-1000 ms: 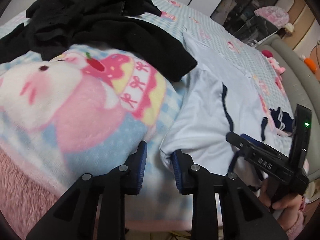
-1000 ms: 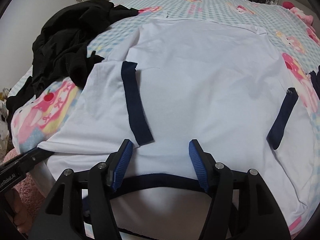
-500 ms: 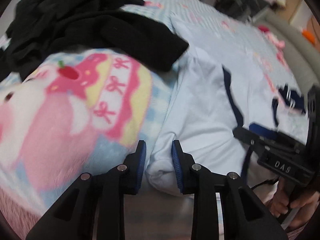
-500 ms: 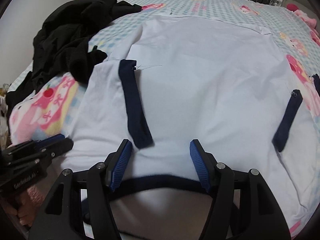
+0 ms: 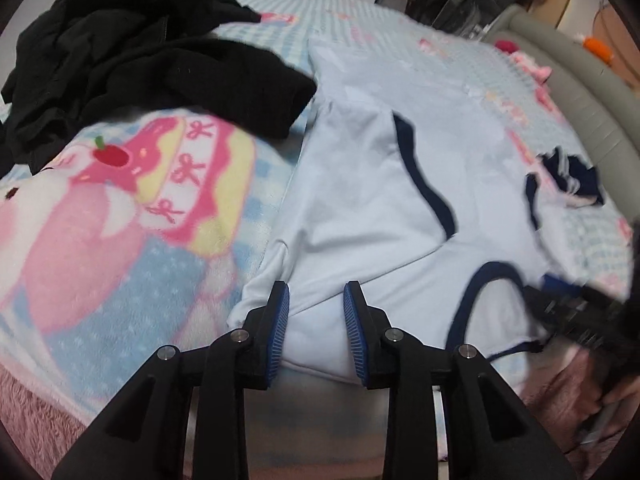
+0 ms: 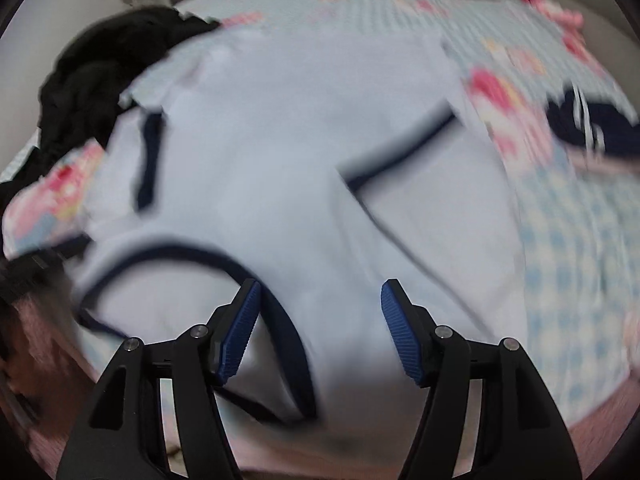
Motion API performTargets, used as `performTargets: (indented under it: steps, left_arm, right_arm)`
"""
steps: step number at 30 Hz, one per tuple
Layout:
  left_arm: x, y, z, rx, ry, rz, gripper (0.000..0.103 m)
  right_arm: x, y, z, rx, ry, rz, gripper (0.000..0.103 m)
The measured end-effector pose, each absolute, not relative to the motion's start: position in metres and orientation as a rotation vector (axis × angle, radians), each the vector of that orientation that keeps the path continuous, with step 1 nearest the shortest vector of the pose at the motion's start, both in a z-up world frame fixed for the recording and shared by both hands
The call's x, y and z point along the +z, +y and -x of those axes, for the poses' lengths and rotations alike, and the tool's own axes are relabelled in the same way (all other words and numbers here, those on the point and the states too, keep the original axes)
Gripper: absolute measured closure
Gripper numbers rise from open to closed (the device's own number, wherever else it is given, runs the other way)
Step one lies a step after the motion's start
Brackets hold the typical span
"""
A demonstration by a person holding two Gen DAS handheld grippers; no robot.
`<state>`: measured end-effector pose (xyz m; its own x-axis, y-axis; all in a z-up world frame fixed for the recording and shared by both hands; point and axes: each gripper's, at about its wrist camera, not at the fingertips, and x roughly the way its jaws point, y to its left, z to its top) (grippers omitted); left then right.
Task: Fold clothes
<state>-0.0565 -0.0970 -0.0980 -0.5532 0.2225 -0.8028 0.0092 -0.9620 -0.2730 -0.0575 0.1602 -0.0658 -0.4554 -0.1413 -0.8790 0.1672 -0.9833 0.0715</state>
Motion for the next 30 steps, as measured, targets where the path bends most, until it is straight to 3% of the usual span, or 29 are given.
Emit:
performTargets:
  steps: [7,13,20,28,30]
  left_arm:
    - [-0.077,-0.095,0.067,2.685,-0.328,1.249,0.072]
    - [-0.070,-0.095,0.108,2.647,-0.225,1.343,0.072]
    - [-0.079,-0.096,0.173,2.559,-0.089,1.454,0.071]
    - [-0.088,-0.098,0.243,2.453,0.069,1.575,0.063]
    - [-0.089,-0.103,0.245,2.446,0.135,1.614,0.069]
  right_arm:
    - [-0.033,0.196,0.036,-2.612,-0.154,-1.291,0.038]
    - [-0.035,0.223,0.054,-2.622,-0.281,-1.387,0.037]
    - [-0.008,0.155,0.105,-2.499,-0.095,-1.304,0.037]
    - [-0.050,0.046,0.159,-2.392,0.077,-1.368,0.037]
    - [-0.063,0.042,0.163,-2.396,0.089,-1.411,0.037]
